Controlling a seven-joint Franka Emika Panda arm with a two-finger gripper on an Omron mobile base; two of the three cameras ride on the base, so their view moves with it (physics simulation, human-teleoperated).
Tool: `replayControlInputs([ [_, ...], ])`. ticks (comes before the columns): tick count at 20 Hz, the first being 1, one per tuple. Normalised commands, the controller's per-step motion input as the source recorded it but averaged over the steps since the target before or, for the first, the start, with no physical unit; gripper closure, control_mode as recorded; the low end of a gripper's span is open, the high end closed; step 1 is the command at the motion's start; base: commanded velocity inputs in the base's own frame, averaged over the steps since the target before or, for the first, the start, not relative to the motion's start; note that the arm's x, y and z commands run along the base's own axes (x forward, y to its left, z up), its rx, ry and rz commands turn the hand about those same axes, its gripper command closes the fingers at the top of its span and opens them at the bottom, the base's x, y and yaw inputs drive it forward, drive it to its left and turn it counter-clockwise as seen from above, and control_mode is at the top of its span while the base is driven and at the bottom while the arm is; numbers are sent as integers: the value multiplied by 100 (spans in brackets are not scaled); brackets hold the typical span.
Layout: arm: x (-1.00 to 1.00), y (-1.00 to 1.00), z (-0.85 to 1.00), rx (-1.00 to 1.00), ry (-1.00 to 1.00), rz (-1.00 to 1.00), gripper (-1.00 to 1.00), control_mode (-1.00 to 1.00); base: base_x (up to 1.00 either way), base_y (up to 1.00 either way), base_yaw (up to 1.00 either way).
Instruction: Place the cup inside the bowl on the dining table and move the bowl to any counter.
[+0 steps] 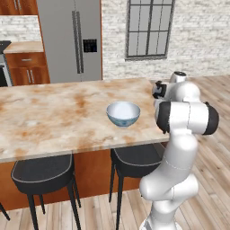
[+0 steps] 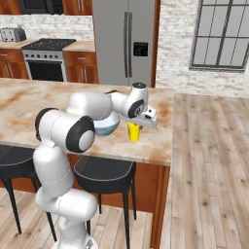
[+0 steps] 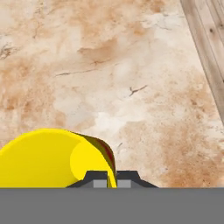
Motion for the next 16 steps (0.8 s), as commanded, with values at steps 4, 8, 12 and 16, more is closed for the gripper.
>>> replayControlInputs([
  [4, 0, 30, 29, 2, -5, 0, 100, -100, 0, 0, 0],
  [8, 0, 41, 27, 1, -6, 4, 100, -100, 0, 0, 0],
  [12, 0, 53, 31, 0, -6, 4, 100, -100, 0, 0, 0],
  [16, 0, 51, 34, 0, -6, 2, 100, -100, 0, 0, 0],
])
